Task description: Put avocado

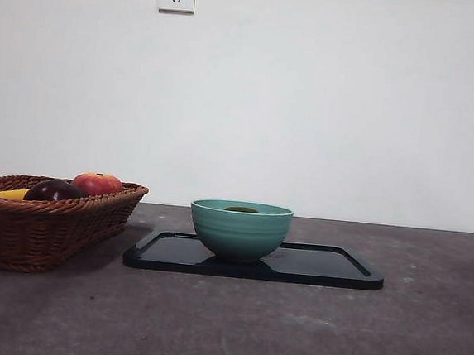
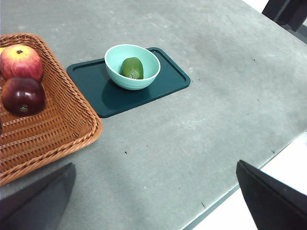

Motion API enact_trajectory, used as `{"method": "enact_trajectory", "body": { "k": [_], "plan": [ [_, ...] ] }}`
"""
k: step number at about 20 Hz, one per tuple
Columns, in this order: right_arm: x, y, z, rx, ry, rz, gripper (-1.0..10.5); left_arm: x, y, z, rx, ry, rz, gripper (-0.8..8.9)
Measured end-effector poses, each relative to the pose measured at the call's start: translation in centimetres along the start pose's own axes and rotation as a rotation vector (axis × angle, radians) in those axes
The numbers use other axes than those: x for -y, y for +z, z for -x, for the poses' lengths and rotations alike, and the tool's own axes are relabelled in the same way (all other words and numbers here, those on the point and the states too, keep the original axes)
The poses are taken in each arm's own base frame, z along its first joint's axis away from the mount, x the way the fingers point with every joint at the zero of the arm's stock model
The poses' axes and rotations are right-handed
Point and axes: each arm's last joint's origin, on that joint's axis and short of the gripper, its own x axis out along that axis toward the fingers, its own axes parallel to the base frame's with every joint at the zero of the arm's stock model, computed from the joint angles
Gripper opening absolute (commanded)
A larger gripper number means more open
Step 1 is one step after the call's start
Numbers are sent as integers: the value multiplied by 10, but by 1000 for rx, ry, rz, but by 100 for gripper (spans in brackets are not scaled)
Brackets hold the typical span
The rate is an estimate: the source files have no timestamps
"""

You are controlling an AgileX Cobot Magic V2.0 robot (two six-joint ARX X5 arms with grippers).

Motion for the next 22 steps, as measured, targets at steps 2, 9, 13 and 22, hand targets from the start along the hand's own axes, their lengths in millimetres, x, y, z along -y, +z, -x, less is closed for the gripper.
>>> {"method": "enact_trajectory", "body": {
  "k": [2, 9, 13, 22],
  "plan": [
    [5, -33, 3, 8, 21, 8, 570, 0, 0, 0, 0, 0, 0, 622],
    [26, -120, -5, 188, 91, -81, 569, 0, 0, 0, 0, 0, 0, 621],
    [31, -144, -7, 246, 168, -98, 569, 0, 0, 0, 0, 0, 0, 621],
    [31, -146, -5, 305, 226, -108, 257, 0, 0, 0, 0, 0, 0, 385]
  ]
}}
